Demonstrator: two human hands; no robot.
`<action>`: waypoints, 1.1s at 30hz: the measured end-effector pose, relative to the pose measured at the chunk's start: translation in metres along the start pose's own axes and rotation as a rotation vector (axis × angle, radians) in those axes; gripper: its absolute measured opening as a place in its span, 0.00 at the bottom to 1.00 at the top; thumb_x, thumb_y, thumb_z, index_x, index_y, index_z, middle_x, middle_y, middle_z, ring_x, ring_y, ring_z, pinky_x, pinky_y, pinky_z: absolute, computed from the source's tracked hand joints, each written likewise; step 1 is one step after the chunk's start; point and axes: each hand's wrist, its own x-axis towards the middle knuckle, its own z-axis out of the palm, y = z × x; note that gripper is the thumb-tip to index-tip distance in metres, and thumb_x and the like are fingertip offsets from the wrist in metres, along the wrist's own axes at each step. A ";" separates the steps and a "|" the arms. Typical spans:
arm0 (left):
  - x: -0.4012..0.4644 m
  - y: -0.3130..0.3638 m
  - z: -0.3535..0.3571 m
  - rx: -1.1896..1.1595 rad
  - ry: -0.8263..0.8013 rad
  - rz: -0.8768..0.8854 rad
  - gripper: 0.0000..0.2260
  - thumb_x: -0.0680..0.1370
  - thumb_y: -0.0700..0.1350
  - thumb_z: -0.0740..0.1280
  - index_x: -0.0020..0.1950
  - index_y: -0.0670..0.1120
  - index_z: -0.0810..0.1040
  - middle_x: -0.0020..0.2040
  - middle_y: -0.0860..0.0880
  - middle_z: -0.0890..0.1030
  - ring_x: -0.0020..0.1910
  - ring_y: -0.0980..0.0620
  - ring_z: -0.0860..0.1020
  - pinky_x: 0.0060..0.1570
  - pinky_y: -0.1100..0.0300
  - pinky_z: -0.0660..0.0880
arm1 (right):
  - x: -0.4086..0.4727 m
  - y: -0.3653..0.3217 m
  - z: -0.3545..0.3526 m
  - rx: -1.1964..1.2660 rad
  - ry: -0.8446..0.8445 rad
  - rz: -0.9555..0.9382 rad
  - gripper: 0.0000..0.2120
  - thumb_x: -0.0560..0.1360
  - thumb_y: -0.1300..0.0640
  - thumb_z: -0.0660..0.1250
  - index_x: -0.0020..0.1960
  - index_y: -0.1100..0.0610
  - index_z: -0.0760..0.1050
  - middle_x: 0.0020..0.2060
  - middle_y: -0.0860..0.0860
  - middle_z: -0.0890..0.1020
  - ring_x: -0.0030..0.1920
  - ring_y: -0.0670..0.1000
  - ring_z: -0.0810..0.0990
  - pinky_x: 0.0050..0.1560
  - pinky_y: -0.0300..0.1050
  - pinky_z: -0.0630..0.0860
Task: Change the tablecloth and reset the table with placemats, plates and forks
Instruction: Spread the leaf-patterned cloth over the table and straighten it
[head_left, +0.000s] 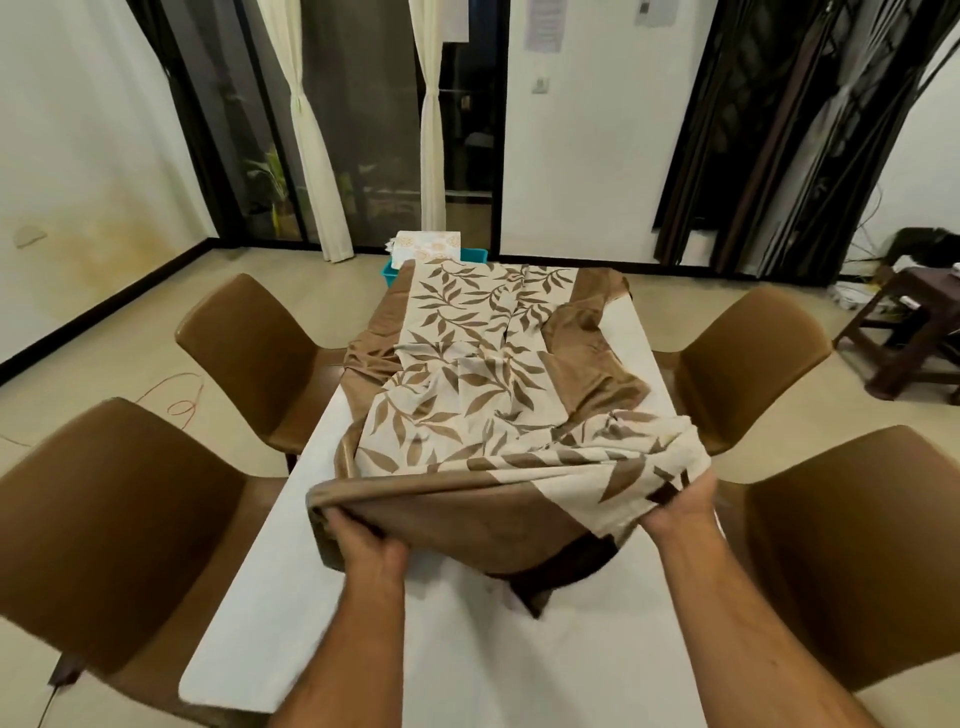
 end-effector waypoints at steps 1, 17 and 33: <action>-0.001 0.011 -0.002 -0.008 0.005 0.012 0.19 0.78 0.62 0.61 0.58 0.52 0.80 0.53 0.46 0.84 0.55 0.43 0.79 0.53 0.47 0.77 | -0.005 0.004 -0.006 0.012 0.013 0.019 0.39 0.48 0.43 0.79 0.58 0.55 0.82 0.54 0.59 0.84 0.52 0.62 0.84 0.53 0.59 0.81; -0.041 0.141 -0.097 0.106 0.059 0.022 0.16 0.77 0.51 0.60 0.60 0.47 0.80 0.56 0.41 0.82 0.57 0.41 0.79 0.60 0.45 0.75 | -0.104 0.098 0.005 -0.263 0.126 0.276 0.21 0.77 0.49 0.62 0.65 0.60 0.76 0.61 0.60 0.81 0.61 0.60 0.80 0.61 0.56 0.76; -0.080 0.155 -0.213 0.268 0.395 0.236 0.13 0.79 0.42 0.62 0.64 0.49 0.74 0.51 0.48 0.81 0.46 0.52 0.81 0.43 0.60 0.78 | -0.156 0.105 -0.057 -0.881 0.116 0.323 0.11 0.77 0.61 0.64 0.56 0.60 0.79 0.48 0.59 0.85 0.48 0.60 0.83 0.50 0.53 0.79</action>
